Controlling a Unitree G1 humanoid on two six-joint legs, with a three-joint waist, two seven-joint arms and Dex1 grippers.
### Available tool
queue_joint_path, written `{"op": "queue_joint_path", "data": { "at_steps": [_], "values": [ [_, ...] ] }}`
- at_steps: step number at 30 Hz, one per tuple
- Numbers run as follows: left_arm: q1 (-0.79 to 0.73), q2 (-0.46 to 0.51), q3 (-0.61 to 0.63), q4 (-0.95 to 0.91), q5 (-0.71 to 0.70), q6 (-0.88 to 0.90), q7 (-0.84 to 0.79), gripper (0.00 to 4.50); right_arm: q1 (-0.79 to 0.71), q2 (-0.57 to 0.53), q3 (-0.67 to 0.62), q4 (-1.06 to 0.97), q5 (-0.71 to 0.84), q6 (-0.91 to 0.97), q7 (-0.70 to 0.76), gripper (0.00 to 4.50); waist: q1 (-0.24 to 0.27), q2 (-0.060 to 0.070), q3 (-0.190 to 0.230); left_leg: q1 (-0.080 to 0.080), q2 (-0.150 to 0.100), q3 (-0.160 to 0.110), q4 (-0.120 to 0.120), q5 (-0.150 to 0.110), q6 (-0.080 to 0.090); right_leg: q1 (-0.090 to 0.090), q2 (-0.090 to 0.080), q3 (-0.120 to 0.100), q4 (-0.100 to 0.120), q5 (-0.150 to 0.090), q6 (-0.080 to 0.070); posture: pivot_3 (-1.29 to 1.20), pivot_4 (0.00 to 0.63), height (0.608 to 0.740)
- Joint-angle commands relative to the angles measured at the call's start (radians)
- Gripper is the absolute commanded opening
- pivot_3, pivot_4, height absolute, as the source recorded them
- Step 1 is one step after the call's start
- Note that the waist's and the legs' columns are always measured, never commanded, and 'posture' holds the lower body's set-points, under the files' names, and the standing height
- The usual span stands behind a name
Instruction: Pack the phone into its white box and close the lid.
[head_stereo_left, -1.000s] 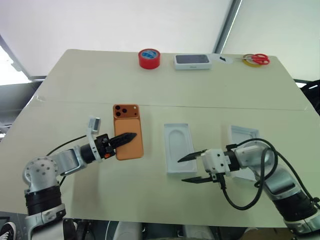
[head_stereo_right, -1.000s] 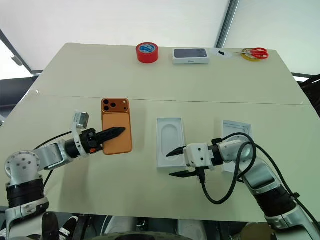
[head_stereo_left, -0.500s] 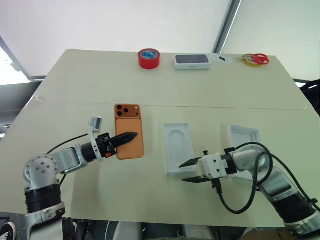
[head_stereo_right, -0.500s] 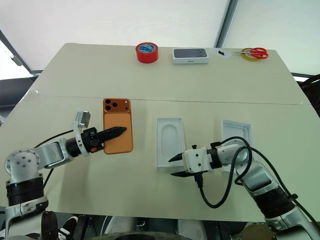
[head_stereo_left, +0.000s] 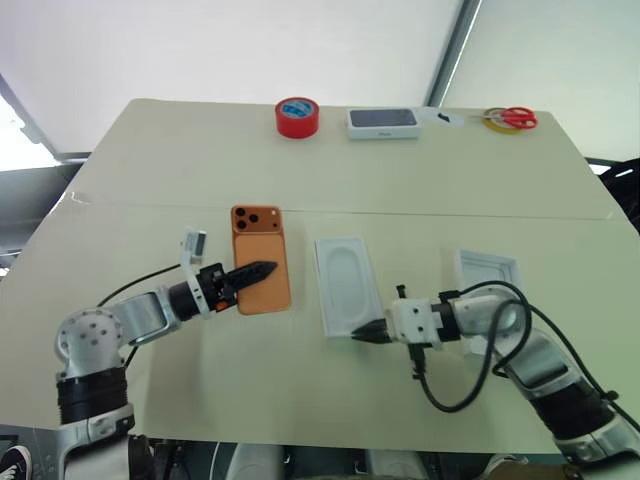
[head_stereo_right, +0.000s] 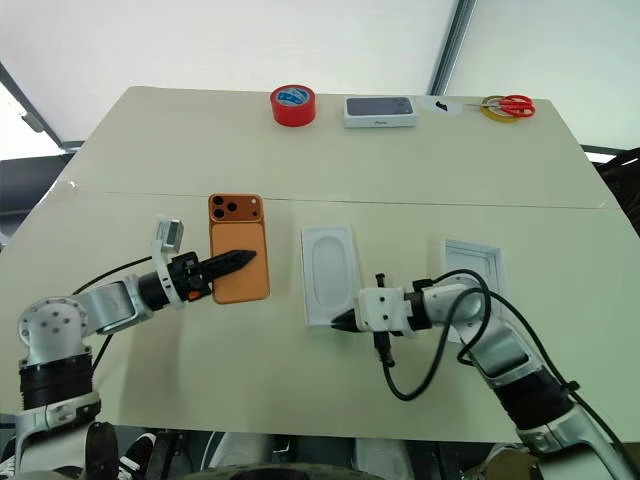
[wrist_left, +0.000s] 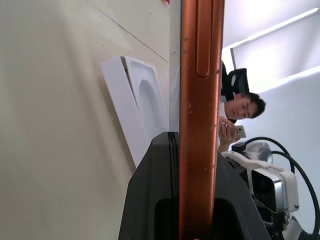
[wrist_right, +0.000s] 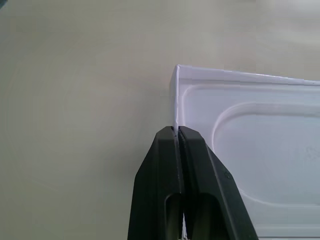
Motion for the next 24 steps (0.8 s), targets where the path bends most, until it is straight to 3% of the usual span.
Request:
{"op": "queue_joint_path", "data": {
  "at_steps": [1, 7, 11, 14, 18, 24],
  "values": [
    [-0.067, -0.018, -0.01, 0.024, 0.008, -0.058, 0.004, 0.0, -0.055, 0.027, 0.01, 0.047, -0.045, 0.001, -0.053, 0.02, 0.002, 0.0, 0.0, 0.0, 0.0, 0.0, 0.0, 0.0, 0.0, 0.0, 0.0, 0.0, 0.0, 0.0, 0.0, 0.0, 0.15, 0.74],
    [-0.135, -0.056, -0.069, 0.088, 0.078, -0.119, -0.029, 0.0, -0.084, 0.044, 0.059, 0.109, -0.137, -0.035, -0.093, 0.02, 0.0, 0.0, 0.0, 0.0, -0.001, 0.0, 0.001, 0.0, 0.0, 0.0, 0.001, 0.0, 0.0, 0.0, 0.0, 0.0, 0.15, 0.74],
    [-0.163, -0.061, -0.107, 0.129, 0.12, -0.145, -0.082, 0.0, -0.062, 0.045, 0.056, 0.078, -0.086, 0.015, -0.062, 0.02, -0.001, 0.0, 0.0, 0.0, 0.0, 0.0, 0.001, 0.0, 0.0, 0.001, 0.003, 0.0, 0.0, 0.0, 0.0, 0.0, 0.15, 0.74],
    [-0.168, -0.063, -0.124, 0.154, 0.144, -0.158, -0.112, 0.0, -0.066, 0.044, 0.027, 0.042, -0.028, 0.074, -0.05, 0.91, -0.001, 0.0, 0.0, 0.0, 0.001, 0.0, 0.002, 0.001, 0.0, 0.001, 0.003, 0.0, 0.0, 0.0, 0.0, 0.0, 0.15, 0.74],
    [-0.163, -0.075, -0.146, 0.171, 0.17, -0.16, -0.141, 0.0, -0.053, 0.02, -0.023, -0.021, 0.038, 0.065, -0.032, 2.99, 0.001, 0.0, 0.0, 0.0, 0.001, 0.0, 0.002, 0.001, -0.001, 0.001, 0.004, 0.0, 0.0, 0.0, 0.0, 0.0, 0.15, 0.74],
    [-0.159, -0.129, -0.184, 0.186, 0.194, -0.154, -0.153, 0.0, -0.057, -0.047, -0.2, 0.028, 0.206, 0.145, 0.005, 2.99, 0.005, -0.001, 0.0, 0.0, 0.001, 0.0, 0.003, 0.0, 0.0, 0.002, 0.003, 0.0, 0.0, 0.0, 0.001, 0.0, 0.15, 0.74]
  ]
}}
